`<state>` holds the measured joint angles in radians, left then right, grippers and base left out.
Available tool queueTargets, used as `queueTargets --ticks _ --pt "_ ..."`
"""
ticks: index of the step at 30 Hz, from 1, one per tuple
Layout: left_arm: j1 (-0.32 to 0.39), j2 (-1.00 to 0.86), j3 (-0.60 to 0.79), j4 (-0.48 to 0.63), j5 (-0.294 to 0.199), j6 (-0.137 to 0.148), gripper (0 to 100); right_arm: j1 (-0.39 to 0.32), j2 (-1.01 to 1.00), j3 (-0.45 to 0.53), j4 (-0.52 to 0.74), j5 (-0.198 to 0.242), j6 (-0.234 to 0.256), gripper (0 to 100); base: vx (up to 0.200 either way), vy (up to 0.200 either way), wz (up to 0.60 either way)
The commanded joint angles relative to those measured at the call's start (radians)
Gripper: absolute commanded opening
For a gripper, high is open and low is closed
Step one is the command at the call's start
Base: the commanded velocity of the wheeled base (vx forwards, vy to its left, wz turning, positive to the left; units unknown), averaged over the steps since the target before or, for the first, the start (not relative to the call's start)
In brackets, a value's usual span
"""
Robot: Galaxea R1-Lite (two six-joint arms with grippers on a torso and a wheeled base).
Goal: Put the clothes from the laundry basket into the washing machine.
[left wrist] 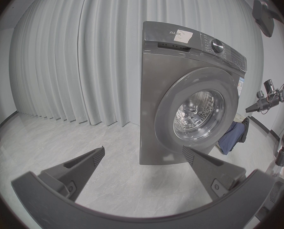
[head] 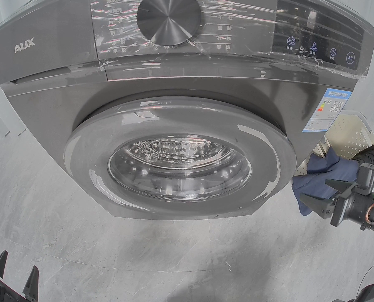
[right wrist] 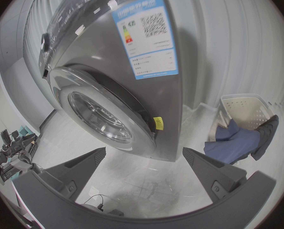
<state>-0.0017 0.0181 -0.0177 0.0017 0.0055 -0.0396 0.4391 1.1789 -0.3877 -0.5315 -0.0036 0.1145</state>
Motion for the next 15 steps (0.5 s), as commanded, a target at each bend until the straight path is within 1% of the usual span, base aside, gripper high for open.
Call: queueTargets --ticks 1,5,6,7,8,10,15 --pt "0.0 -0.012 0.015 0.0 0.001 -0.002 100 0.02 0.169 -0.094 -0.005 -0.001 -0.019 100 0.0 0.0 0.0" --pt "0.0 -0.012 0.015 0.0 0.001 -0.002 100 0.027 0.208 -0.131 -0.005 0.001 -0.029 100 0.0 0.0 0.0" --pt "0.0 -0.012 0.015 0.0 0.001 -0.002 100 0.044 0.225 -0.149 -0.005 0.008 -0.03 100 0.0 0.0 0.0" --pt "0.0 -0.012 0.015 0.0 0.001 -0.002 100 0.044 0.225 -0.149 -0.005 0.008 -0.03 100 0.0 0.0 0.0" --pt "0.0 -0.012 0.015 0.0 0.001 -0.002 100 0.061 0.24 -0.162 -0.005 0.027 -0.03 100 0.0 0.0 0.0" --pt "0.0 -0.012 0.015 0.0 0.001 -0.002 100 0.069 0.26 -0.168 -0.007 0.037 -0.029 100 0.0 0.0 0.0" --pt "0.0 -0.012 0.015 0.0 0.001 -0.002 100 0.087 0.311 -0.151 -0.107 0.048 -0.042 100 0.0 0.0 0.0"
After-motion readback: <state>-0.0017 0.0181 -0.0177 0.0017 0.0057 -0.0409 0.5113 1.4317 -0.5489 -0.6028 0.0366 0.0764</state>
